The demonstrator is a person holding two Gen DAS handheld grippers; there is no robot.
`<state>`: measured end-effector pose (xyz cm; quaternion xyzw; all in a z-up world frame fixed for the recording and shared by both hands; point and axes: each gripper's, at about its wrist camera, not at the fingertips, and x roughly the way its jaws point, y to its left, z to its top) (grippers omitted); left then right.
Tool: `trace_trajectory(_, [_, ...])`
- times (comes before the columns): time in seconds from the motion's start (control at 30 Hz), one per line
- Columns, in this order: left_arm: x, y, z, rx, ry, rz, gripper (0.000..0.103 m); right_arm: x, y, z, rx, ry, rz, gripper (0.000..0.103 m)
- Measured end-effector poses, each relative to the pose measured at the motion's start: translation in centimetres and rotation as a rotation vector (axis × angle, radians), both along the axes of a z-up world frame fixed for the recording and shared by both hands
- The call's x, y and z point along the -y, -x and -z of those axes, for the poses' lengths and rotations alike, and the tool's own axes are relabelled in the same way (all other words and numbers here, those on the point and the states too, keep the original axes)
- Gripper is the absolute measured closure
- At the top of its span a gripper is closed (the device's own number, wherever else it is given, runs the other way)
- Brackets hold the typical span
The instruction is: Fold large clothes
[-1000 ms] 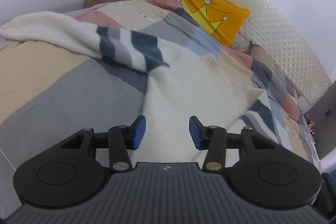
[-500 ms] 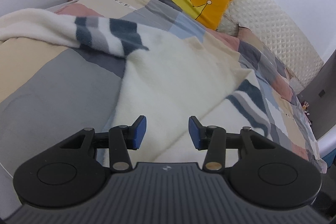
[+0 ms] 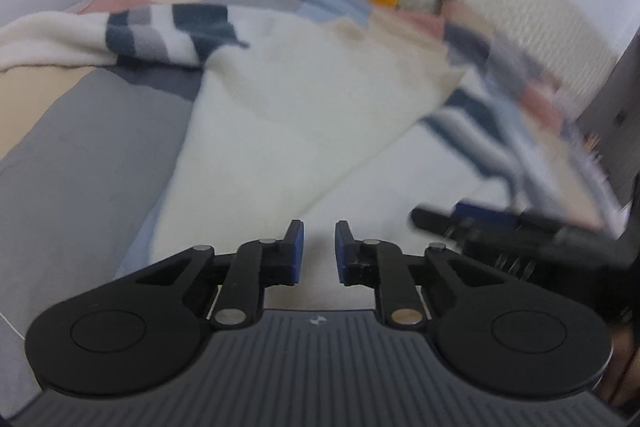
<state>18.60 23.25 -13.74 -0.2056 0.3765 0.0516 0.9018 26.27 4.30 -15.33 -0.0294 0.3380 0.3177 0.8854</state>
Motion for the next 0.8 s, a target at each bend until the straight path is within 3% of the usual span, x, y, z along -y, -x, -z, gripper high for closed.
trace_trajectory(0.1, [0.3,-1.0,1.9,-0.092,-0.025,-0.002,0.086,0.3,-1.1,0.9,-0.014,0.016,0.046,0.045])
trace_trajectory(0.2, [0.1,-1.5,3.5,-0.169,0.015,-0.026,0.087,0.2,-2.5,1.9,-0.059,0.024,0.07,0.047])
trace_trajectory(0.43, [0.3,-1.4,3.1,-0.144,0.007,-0.043,0.086,-0.6,-3.1,3.2,-0.065,0.063,0.067,0.048])
trace_trajectory(0.6, [-1.6,-1.1,1.5,-0.084,0.067,-0.105,0.084,-0.4,-3.1,3.0,-0.068,0.052,0.072,0.048])
trace_trajectory(0.67, [-2.9,-0.7,1.0,-0.058,0.08,-0.161,0.077,-0.2,-3.1,2.9,-0.073,0.042,0.077,0.048])
trace_trajectory(0.73, [-4.3,-0.1,0.5,-0.037,0.078,-0.237,0.055,-0.2,-3.2,2.8,-0.075,0.041,0.08,0.048])
trace_trajectory(0.8, [-5.9,0.7,-0.2,0.007,0.095,-0.299,0.055,-0.2,-3.2,2.8,-0.073,0.043,0.076,0.048])
